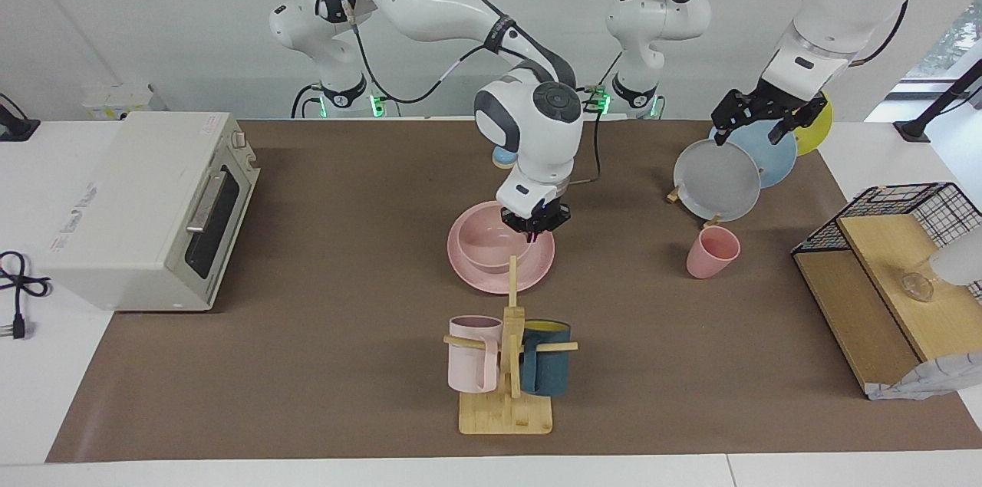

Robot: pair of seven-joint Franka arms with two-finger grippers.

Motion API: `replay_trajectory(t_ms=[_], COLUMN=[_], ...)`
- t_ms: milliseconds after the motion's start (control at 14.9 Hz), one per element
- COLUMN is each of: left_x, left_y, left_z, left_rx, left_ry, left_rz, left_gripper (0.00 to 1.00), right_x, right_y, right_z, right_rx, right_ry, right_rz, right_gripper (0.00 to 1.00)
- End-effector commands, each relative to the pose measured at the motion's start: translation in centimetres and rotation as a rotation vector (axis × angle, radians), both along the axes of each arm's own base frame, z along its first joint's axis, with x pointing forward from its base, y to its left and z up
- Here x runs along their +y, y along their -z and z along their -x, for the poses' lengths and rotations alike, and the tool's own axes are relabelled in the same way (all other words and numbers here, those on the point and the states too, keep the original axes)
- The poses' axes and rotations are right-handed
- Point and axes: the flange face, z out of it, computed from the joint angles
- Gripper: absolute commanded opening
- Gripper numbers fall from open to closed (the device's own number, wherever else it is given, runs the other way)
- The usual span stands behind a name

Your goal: Organize tableware

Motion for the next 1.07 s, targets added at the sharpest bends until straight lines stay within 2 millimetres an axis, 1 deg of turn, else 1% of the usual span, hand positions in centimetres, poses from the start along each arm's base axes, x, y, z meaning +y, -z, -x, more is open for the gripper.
replay_trajectory(t_ms=[0, 67, 268, 336, 403, 470, 537, 604, 671, 738, 805, 872, 940, 1007], left_x=[0.3, 0.4, 0.7, 0.6, 0.6, 0.5, 0.3, 0.1, -0.2, -0.1, -0.1, -0.2, -0.2, -0.2], left_y=[-0.5, -0.5, 0.4, 1.3, 2.8, 5.2, 7.4, 10.9, 13.9, 15.7, 17.0, 18.1, 18.8, 19.3], left_z=[0.3, 0.3, -0.1, -0.4, -1.1, -1.9, -2.6, -3.7, -4.8, -5.5, -5.8, -6.0, -6.0, -6.0], left_rx=[-0.007, -0.009, -0.031, -0.027, -0.019, -0.017, -0.016, 0.003, -0.006, -0.004, 0.0, -0.013, -0.025, -0.027], left_ry=[-0.014, -0.015, -0.026, -0.026, -0.025, -0.024, -0.024, -0.021, -0.017, -0.018, -0.015, -0.018, -0.024, -0.03], left_rz=[-0.021, -0.021, -0.019, -0.019, -0.02, -0.014, -0.008, -0.01, -0.01, -0.01, -0.01, -0.008, -0.004, 0.007], left_gripper=[1.0, 1.0, 1.0, 1.0, 1.0, 1.0, 1.0, 1.0, 1.0, 1.0, 1.0, 1.0, 1.0, 1.0], right_x=[0.6, 0.5, 0.4, 0.1, 0.2, -0.1, 0.1, -0.4, -1.7, -3.4, -5.1, -7.9, -10.9, -14.3], right_y=[1.0, 1.7, 2.5, 2.5, 2.3, 1.7, 0.8, -0.7, -1.9, -3.8, -4.6, -6.1, -7.7, -9.7], right_z=[1.5, 1.7, 1.3, 1.1, 1.1, 1.0, 1.2, 0.4, -0.6, -1.5, -2.3, -3.1, -3.9, -4.4], right_rx=[0.022, 0.023, 0.0, 0.002, 0.0, 0.006, 0.014, 0.005, -0.005, -0.021, -0.027, -0.024, -0.016, 0.0], right_ry=[0.002, -0.002, 0.029, 0.034, 0.031, 0.035, 0.028, 0.035, 0.048, 0.062, 0.048, 0.05, 0.069, 0.093], right_rz=[0.022, 0.026, -0.014, -0.014, -0.011, -0.004, 0.012, 0.007, 0.009, -0.001, -0.002, 0.003, 0.01, 0.022], right_gripper=[0.0, 0.0, 0.0, 0.18, 0.32, 0.35, 0.42, 0.47, 0.57, 0.68, 0.82, 1.0, 1.0, 1.0])
